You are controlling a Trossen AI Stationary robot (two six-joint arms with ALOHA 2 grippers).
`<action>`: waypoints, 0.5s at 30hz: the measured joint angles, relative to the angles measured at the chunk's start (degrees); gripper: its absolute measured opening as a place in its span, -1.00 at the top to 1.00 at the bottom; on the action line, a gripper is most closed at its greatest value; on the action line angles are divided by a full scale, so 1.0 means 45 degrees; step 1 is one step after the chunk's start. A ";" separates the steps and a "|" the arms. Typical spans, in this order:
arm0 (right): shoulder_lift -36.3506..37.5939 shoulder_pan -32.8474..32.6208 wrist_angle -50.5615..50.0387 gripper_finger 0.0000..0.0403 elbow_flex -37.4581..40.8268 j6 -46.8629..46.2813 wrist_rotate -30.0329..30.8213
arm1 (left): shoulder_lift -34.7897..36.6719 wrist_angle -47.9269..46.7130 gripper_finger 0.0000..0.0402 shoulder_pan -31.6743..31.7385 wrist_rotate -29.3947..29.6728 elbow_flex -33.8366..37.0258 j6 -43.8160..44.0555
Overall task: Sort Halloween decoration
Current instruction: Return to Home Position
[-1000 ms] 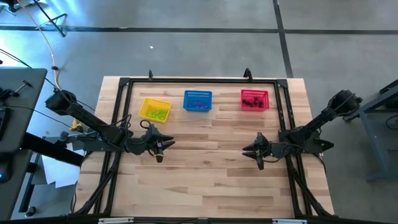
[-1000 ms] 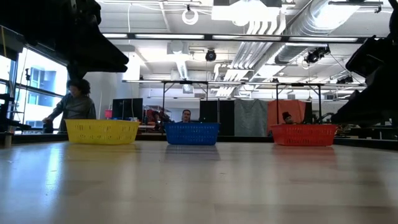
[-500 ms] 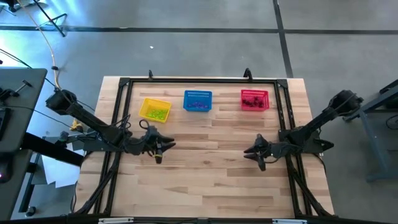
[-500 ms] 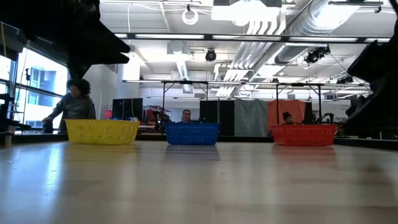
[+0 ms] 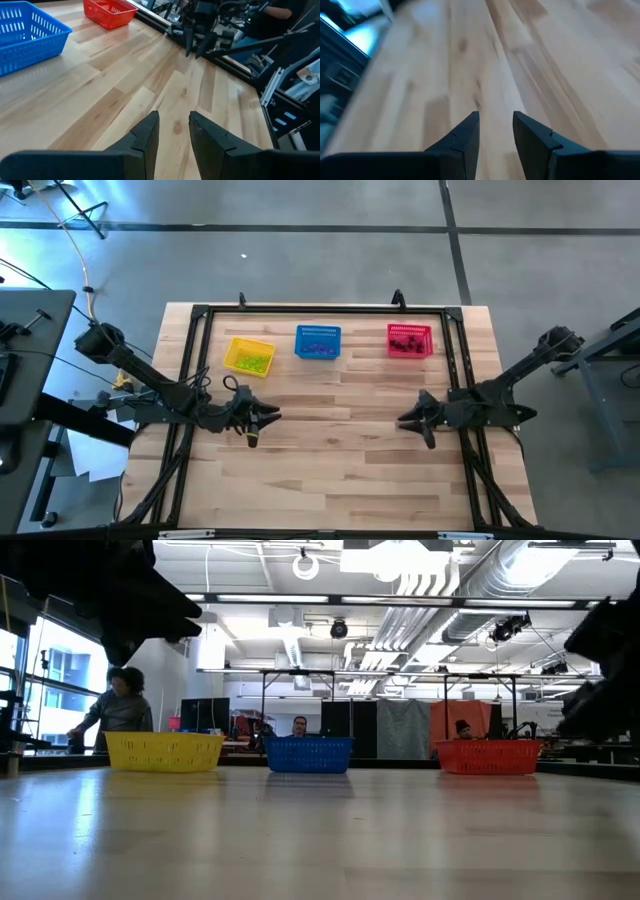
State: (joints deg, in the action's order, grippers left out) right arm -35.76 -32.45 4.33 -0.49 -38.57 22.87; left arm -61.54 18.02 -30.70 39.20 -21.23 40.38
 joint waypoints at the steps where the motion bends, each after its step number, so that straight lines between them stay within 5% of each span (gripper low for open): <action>1: 0.0494 0.0000 -0.0062 0.44 0.0000 0.0001 0.0000 | 0.0000 0.0031 0.53 -0.0030 0.0000 0.0000 0.0010; 15: 0.6003 0.0000 -0.0087 0.44 0.0000 0.0000 0.0005 | 0.0000 0.0072 0.53 -0.0102 0.0005 0.0000 0.0010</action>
State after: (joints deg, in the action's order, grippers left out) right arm -8.74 -32.45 3.95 -0.49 -38.57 22.90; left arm -61.54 18.35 -31.16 39.22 -21.23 40.42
